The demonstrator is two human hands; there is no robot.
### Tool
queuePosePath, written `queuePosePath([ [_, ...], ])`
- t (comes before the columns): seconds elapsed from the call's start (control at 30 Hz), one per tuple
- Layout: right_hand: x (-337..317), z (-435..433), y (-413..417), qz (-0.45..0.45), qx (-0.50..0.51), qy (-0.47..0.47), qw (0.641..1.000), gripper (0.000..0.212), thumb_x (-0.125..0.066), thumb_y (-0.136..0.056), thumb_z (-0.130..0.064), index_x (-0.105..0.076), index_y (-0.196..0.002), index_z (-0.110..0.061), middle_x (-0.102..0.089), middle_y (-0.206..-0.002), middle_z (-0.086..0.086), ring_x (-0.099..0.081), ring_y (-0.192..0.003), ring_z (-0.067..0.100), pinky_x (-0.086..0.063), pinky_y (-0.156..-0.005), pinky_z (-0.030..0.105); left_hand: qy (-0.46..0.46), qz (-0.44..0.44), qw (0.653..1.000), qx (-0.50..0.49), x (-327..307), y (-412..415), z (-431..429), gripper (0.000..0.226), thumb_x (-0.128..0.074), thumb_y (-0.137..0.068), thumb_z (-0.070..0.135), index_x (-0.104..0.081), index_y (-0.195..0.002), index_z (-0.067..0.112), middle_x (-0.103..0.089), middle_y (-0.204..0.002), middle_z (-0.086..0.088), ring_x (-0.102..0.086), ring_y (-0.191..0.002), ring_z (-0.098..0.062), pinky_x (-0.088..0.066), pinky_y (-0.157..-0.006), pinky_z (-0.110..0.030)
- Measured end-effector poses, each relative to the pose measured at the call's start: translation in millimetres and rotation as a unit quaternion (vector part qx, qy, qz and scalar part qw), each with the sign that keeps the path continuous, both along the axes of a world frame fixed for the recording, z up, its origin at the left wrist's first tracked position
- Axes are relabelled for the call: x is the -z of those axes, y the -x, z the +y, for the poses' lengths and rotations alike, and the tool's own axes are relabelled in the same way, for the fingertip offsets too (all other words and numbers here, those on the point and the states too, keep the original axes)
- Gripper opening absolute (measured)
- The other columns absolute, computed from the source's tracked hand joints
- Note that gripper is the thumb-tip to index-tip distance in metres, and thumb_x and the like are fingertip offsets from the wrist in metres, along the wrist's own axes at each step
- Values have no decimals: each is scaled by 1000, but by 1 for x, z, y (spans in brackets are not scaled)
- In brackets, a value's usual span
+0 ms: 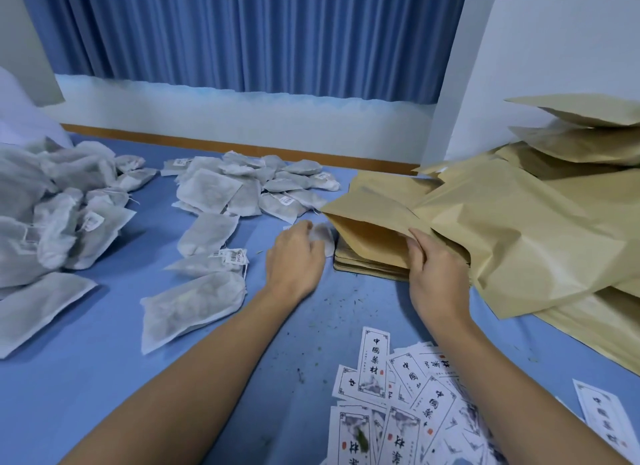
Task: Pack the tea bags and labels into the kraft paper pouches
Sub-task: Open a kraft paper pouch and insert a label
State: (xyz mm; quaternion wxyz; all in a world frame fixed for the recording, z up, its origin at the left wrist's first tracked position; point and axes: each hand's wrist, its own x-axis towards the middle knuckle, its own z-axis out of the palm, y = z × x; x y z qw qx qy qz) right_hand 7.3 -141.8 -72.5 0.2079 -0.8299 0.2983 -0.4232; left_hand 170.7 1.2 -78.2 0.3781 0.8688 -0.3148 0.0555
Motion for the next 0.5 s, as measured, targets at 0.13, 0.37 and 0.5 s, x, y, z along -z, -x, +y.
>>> queuePosePath([
  [0.13,-1,0,1,1,-2,-6,1000,33,-50,-104,-24,-66,-132,-17,-76,-102,10,-65,-92,36,-51,-81,44,-130,-91,987,25,5,3,-2,42,-53,-87,32,-53,-127,20,-56,-123,-3,-52,-115,-30,-44,-87,-41],
  [0.37,1,-2,0,-14,2,-4,1000,31,-48,-104,-27,-69,-126,-17,-74,-87,9,-61,-80,35,-50,-74,42,101,-69,992,-33,-6,14,4,14,-52,-92,25,-63,-97,17,-64,-90,-1,-60,-89,-27,-47,-67,-39],
  [0.5,1,-3,0,-31,5,-9,999,31,-45,-105,-29,-70,-118,-16,-70,-83,7,-58,-78,32,-48,-72,40,279,-266,923,17,-19,28,6,28,-63,-81,9,-71,-108,5,-58,-100,-11,-57,-90,-30,-48,-70,-34],
])
